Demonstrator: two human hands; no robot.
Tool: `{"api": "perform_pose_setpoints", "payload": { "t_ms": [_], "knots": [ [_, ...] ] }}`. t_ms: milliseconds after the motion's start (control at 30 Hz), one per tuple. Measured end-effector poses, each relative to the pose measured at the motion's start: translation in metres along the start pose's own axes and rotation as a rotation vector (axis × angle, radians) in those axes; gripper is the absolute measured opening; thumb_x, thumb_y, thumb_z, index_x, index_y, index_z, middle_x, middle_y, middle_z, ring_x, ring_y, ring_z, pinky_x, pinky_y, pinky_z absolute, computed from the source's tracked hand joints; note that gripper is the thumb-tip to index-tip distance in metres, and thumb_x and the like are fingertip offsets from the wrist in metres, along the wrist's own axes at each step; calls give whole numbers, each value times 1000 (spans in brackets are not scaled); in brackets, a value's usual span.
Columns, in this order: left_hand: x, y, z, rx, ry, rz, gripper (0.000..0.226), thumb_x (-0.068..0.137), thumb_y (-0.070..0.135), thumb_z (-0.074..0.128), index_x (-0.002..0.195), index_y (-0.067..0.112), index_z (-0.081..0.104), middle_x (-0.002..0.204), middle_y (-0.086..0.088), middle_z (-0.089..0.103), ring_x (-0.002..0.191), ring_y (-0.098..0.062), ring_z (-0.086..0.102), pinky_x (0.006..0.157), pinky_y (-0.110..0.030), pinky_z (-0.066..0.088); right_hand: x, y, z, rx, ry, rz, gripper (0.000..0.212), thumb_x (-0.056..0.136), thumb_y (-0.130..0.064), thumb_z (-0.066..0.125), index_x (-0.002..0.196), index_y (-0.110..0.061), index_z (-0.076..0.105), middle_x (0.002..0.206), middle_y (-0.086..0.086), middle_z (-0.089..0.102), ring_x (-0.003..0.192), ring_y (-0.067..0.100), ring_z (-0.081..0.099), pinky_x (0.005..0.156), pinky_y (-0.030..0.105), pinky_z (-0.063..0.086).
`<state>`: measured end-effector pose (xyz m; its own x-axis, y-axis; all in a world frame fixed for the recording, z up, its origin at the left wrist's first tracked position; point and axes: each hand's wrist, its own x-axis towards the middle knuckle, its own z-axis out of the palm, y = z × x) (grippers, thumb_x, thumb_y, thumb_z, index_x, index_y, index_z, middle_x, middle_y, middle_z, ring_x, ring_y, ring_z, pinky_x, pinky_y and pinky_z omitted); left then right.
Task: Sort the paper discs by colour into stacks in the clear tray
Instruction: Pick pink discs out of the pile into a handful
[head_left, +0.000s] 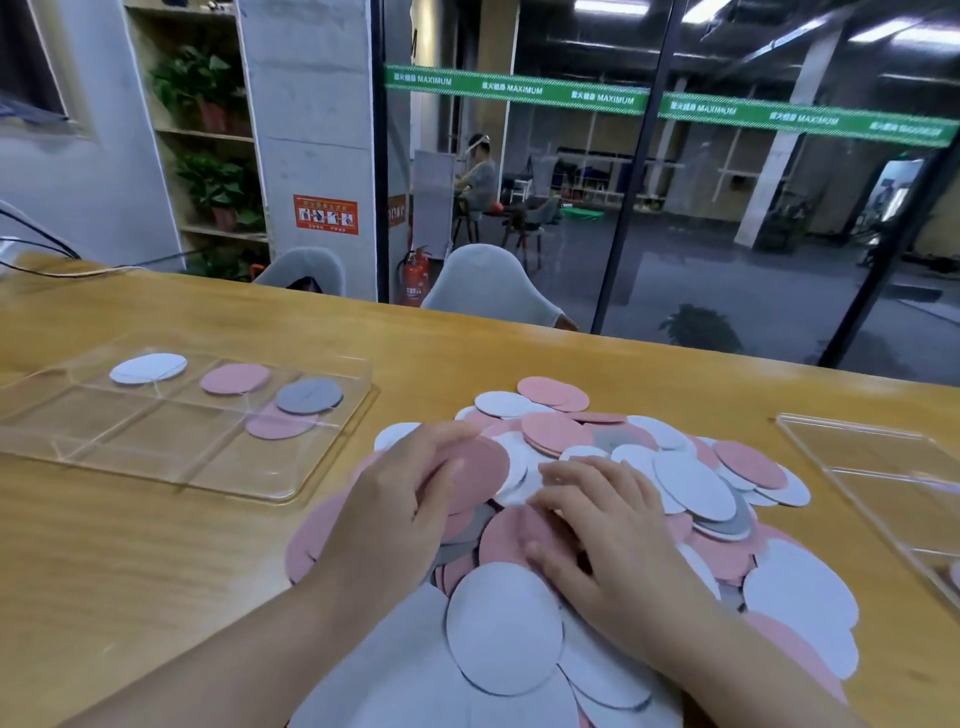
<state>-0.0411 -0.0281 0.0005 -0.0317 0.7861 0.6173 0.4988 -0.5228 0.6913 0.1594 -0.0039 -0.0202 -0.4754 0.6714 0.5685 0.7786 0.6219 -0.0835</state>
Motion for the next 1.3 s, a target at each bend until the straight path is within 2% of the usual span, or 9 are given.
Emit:
{"api": "perform_pose_setpoints", "payload": {
  "t_ms": [167, 300, 433, 567, 767, 900, 1033, 1167, 1300],
  "knots": [
    [-2, -4, 1, -12, -9, -45, 44, 94, 1, 45, 107, 42, 53, 92, 37, 59, 77, 16, 53, 70, -1, 36, -1, -2, -1, 229, 81, 103, 11, 84, -42, 49, 88, -31, 50, 98, -21, 47, 93, 7, 41, 81, 21, 32],
    [-1, -6, 0, -29, -21, -6, 49, 94, 2, 42, 114, 46, 52, 108, 39, 56, 100, 14, 53, 81, 0, 34, 2, -7, -9, 494, 132, 157, 4, 86, -27, 55, 83, -28, 53, 87, -16, 48, 84, 2, 46, 72, 9, 35],
    [-2, -8, 0, 17, -59, 68, 50, 90, 9, 38, 118, 49, 47, 124, 36, 49, 117, 10, 47, 91, -2, 30, 1, -14, -12, 539, 183, 180, 13, 86, -24, 54, 81, -35, 50, 87, -19, 50, 80, 1, 50, 68, 8, 37],
    [-2, -5, 1, 44, -109, 146, 35, 95, 30, 35, 121, 48, 50, 121, 34, 52, 116, 8, 48, 93, -4, 31, 1, -19, -11, 566, 209, 209, 14, 85, -18, 54, 81, -31, 51, 84, -18, 52, 77, 6, 53, 67, 9, 38],
    [-5, -6, 2, 82, -178, 224, 35, 95, 50, 33, 125, 39, 47, 119, 26, 56, 116, 6, 48, 93, -5, 32, 2, -26, -12, 604, 210, 224, 18, 87, -17, 59, 81, -33, 53, 84, -15, 57, 74, 7, 60, 62, 12, 44],
    [-4, -6, 4, 117, -168, 263, 31, 95, 32, 40, 124, 33, 52, 123, 25, 55, 118, 9, 46, 96, -5, 31, 4, -28, -15, 545, 183, 245, 26, 87, -10, 64, 80, -33, 54, 78, -15, 60, 78, 2, 57, 65, 8, 41],
    [-3, -3, 2, 116, -174, 233, 44, 94, 15, 45, 123, 48, 48, 124, 40, 47, 121, 11, 42, 98, -4, 26, 9, -26, -22, 444, 160, 204, 22, 88, -12, 63, 83, -32, 56, 78, -17, 60, 78, 1, 55, 67, 11, 41],
    [-1, 4, 0, -77, -145, 21, 49, 97, 8, 43, 115, 53, 49, 122, 24, 54, 109, 12, 48, 81, -1, 39, 17, -16, -26, 242, 99, 160, 7, 91, -21, 58, 95, -27, 57, 88, -26, 48, 89, -9, 41, 77, 5, 31],
    [1, -4, 2, -221, -130, -150, 46, 97, 13, 44, 113, 55, 56, 107, 29, 59, 94, -3, 60, 91, -32, 50, 38, 2, -23, 32, 11, 241, 25, 92, -29, 53, 115, -21, 56, 114, -14, 52, 113, 11, 37, 91, 23, 32]
  ]
}}
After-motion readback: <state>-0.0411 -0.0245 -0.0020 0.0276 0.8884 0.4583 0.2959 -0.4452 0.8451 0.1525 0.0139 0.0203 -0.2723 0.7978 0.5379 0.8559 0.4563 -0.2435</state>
